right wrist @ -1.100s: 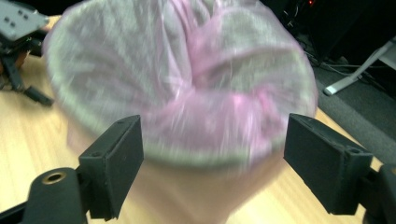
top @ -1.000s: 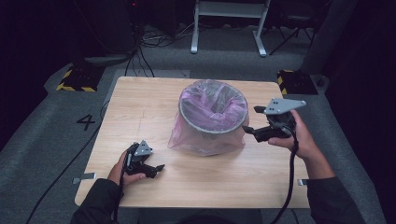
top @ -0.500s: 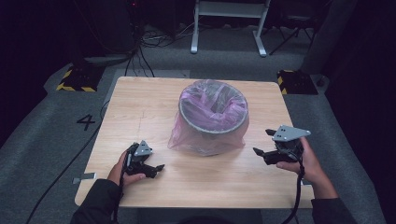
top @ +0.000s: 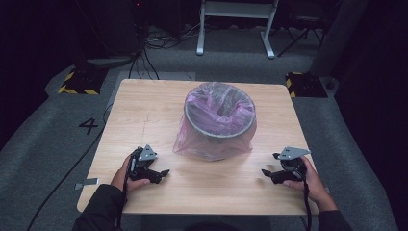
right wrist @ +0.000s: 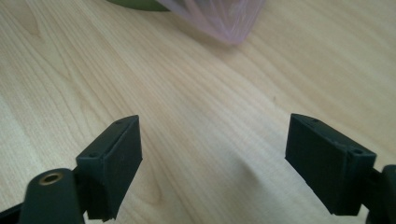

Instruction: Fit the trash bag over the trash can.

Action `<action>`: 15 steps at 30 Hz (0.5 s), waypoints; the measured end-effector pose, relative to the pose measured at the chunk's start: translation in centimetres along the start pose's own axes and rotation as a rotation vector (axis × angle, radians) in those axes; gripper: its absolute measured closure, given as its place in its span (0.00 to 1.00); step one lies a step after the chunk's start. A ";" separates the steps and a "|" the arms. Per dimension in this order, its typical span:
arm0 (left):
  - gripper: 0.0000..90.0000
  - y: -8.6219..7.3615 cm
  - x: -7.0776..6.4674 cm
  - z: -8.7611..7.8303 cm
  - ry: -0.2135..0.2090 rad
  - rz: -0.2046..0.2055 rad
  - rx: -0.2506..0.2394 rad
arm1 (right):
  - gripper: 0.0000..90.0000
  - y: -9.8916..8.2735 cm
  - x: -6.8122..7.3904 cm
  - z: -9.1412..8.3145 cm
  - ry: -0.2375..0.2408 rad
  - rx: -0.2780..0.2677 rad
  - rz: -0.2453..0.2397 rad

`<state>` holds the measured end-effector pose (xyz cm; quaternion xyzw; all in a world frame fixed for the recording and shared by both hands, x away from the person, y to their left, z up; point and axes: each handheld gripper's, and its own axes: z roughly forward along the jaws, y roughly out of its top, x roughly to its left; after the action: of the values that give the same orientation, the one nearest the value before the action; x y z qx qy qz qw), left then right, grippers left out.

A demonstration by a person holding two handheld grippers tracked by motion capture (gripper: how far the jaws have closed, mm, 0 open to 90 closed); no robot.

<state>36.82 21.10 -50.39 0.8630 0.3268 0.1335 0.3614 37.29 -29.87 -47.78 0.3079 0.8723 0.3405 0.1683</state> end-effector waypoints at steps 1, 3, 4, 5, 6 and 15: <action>0.16 0.0 0.0 0.0 0.000 0.000 0.000 | 0.21 -0.4 -0.1 0.1 0.010 -0.007 0.014; 0.16 0.0 0.0 0.0 0.000 0.000 0.000 | 0.21 -1.1 -0.1 0.3 0.020 -0.013 0.033; 0.16 0.0 0.0 0.0 0.000 0.000 -0.001 | 0.21 -1.5 0.0 0.4 0.022 -0.015 0.040; 0.16 0.0 0.0 0.0 0.000 0.000 0.000 | 0.21 -1.8 0.0 0.6 0.024 -0.012 0.038; 0.16 0.0 0.0 0.0 0.000 0.000 0.000 | 0.20 -2.1 0.1 0.7 0.023 -0.006 0.041; 0.16 0.0 0.0 0.0 -0.001 0.000 0.003 | 0.16 -2.8 0.0 0.9 0.003 -0.045 0.102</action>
<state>36.87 21.07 -50.38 0.8636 0.3270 0.1325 0.3601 36.53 -31.09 -50.36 0.3477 0.8479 0.3685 0.1562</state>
